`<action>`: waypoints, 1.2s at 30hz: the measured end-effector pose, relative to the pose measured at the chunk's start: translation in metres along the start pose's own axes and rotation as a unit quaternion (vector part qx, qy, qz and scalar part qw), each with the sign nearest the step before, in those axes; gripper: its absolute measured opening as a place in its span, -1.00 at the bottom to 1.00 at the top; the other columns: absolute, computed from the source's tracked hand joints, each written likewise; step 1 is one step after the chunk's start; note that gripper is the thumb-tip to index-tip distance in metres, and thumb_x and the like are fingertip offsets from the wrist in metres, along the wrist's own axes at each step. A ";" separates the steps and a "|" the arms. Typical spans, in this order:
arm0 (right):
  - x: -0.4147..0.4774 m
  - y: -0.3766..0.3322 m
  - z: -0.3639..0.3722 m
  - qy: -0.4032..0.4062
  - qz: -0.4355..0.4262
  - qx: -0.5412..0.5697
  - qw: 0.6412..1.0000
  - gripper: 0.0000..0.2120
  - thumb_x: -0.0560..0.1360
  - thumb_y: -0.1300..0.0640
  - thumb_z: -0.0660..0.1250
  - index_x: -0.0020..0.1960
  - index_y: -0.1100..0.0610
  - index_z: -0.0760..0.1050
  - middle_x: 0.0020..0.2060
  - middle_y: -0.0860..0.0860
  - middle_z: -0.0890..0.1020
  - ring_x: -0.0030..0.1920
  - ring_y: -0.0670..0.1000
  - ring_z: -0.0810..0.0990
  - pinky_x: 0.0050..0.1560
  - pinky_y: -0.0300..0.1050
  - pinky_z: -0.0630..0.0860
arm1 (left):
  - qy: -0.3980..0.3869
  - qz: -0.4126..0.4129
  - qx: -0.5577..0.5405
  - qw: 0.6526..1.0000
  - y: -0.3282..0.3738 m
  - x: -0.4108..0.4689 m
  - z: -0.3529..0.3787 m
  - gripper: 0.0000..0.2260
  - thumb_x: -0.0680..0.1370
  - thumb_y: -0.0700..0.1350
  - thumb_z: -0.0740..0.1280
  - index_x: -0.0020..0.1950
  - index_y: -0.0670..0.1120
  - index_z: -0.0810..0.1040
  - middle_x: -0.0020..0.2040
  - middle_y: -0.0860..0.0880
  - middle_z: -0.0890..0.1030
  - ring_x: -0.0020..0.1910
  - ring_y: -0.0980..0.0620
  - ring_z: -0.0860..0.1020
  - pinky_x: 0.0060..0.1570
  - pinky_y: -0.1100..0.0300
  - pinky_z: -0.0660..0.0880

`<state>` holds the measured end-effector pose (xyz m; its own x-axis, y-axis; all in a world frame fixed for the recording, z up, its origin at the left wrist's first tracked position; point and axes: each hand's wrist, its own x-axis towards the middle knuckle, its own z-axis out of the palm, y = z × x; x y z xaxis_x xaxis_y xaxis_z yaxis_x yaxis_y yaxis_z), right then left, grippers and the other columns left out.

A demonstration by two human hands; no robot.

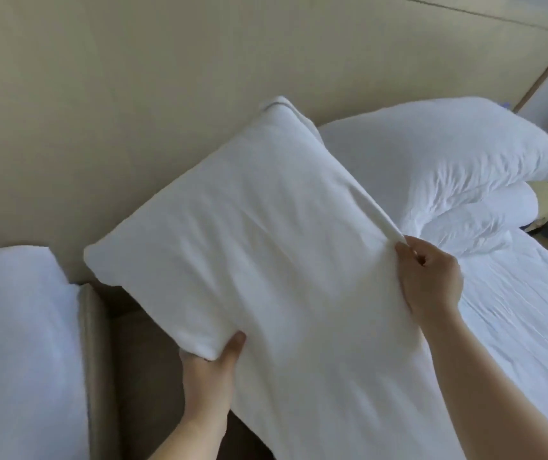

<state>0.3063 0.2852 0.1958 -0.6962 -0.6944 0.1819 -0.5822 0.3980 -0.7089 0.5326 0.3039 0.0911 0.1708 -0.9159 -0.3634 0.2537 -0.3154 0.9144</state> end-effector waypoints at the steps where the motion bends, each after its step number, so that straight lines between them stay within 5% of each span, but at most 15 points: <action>1: -0.008 -0.020 0.009 -0.007 -0.013 0.016 1.000 -0.77 0.53 0.17 0.20 0.08 0.08 0.60 -0.28 0.10 0.53 -0.17 0.09 0.45 -0.15 -0.15 0.29 | 0.029 0.033 -0.006 0.999 0.017 0.005 -0.020 -0.50 0.40 -0.27 0.43 0.29 -0.08 0.37 0.07 0.00 0.55 0.03 0.01 0.52 0.14 0.08 0.40; 7: -0.068 -0.145 0.086 -0.076 -0.122 0.118 0.983 -0.78 0.53 0.20 0.21 0.07 0.15 0.60 -0.29 0.11 0.51 -0.19 0.07 0.44 -0.21 -0.14 0.26 | 0.193 0.193 -0.008 0.962 0.114 0.025 -0.146 -0.44 0.36 -0.13 0.49 0.29 -0.08 0.34 0.13 0.01 0.51 0.12 -0.01 0.48 0.13 0.14 0.37; 12: -0.118 -0.269 0.148 -0.161 -0.223 0.187 0.943 -0.83 0.51 0.18 0.21 -0.25 0.05 0.45 -0.50 0.01 0.42 -0.31 0.10 0.36 -0.34 -0.09 0.23 | 0.309 0.272 -0.006 0.911 0.179 0.024 -0.252 -0.32 0.20 0.06 0.43 0.28 -0.09 0.39 0.09 0.05 0.54 0.14 0.00 0.51 0.08 0.21 0.37; 17: -0.173 -0.403 0.201 -0.242 -0.330 0.256 0.876 -0.83 0.50 0.21 0.20 -0.17 0.21 0.54 -0.46 0.00 0.43 -0.27 0.06 0.37 -0.36 -0.14 0.24 | 0.405 0.337 -0.041 0.849 0.245 0.019 -0.351 -0.52 0.39 -0.18 0.47 0.25 -0.07 0.40 -0.02 0.16 0.53 0.01 0.13 0.53 0.00 0.35 0.39; 20: -0.206 -0.481 0.233 -0.287 -0.374 0.290 0.833 -0.85 0.51 0.20 0.19 -0.14 0.13 0.54 -0.36 0.01 0.47 -0.22 0.02 0.40 -0.26 -0.19 0.26 | 0.468 0.367 -0.047 0.802 0.284 0.023 -0.403 -0.52 0.43 -0.16 0.43 0.31 -0.06 0.38 -0.06 0.25 0.48 -0.09 0.32 0.47 -0.10 0.44 0.38; 24: -0.241 -0.586 0.290 -0.343 -0.426 0.316 0.775 -0.77 0.48 0.23 0.19 -0.04 0.38 0.52 -0.29 0.24 0.41 -0.24 0.04 0.34 -0.20 -0.20 0.24 | 0.559 0.398 -0.018 0.727 0.346 0.034 -0.471 -0.52 0.44 -0.11 0.41 0.34 -0.03 0.37 0.03 0.21 0.50 0.02 0.20 0.50 -0.04 0.39 0.41; 28: -0.293 -0.683 0.356 -0.397 -0.488 0.344 0.697 -0.75 0.47 0.26 0.18 -0.38 0.27 0.35 -0.46 0.09 0.27 -0.29 0.06 0.25 -0.37 -0.12 0.14 | 0.658 0.381 0.005 0.650 0.395 0.049 -0.537 -0.48 0.46 -0.08 0.39 0.38 -0.09 0.31 0.14 0.09 0.47 0.06 0.12 0.45 0.03 0.28 0.37; 31: -0.343 -0.729 0.419 -0.464 -0.509 0.303 0.658 -0.77 0.48 0.24 0.15 -0.35 0.11 0.34 -0.45 0.03 0.36 -0.27 0.08 0.36 -0.40 -0.17 0.23 | 0.708 0.274 0.019 0.651 0.397 0.070 -0.587 -0.48 0.52 -0.04 0.31 0.43 -0.09 0.23 0.29 -0.02 0.44 0.16 0.00 0.44 0.05 0.20 0.35; 33: -0.379 -0.737 0.466 -0.551 -0.504 0.225 0.625 -0.83 0.47 0.15 0.17 -0.03 0.06 0.52 -0.18 0.05 0.57 -0.11 0.10 0.51 -0.14 -0.12 0.44 | 0.710 0.148 0.052 0.686 0.367 0.085 -0.611 -0.46 0.55 -0.02 0.26 0.48 -0.06 0.15 0.39 -0.07 0.35 0.30 -0.08 0.37 0.14 0.13 0.36; 36: -0.417 -0.711 0.533 -0.646 -0.536 0.096 0.535 -0.48 0.48 0.02 0.25 0.39 0.18 0.30 0.10 0.10 0.50 0.07 0.12 0.51 0.11 -0.06 0.41 | 0.647 0.008 0.013 0.762 0.306 0.114 -0.618 -0.39 0.54 0.01 0.28 0.51 -0.03 0.07 0.45 -0.11 0.26 0.37 -0.15 0.31 0.25 0.01 0.33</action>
<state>1.2341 -0.0280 0.2604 0.9377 -0.3468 0.0199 -0.2162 -0.6274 -0.7481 1.2183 0.2566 0.2190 0.9741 0.0879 -0.2085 0.2259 -0.3268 0.9177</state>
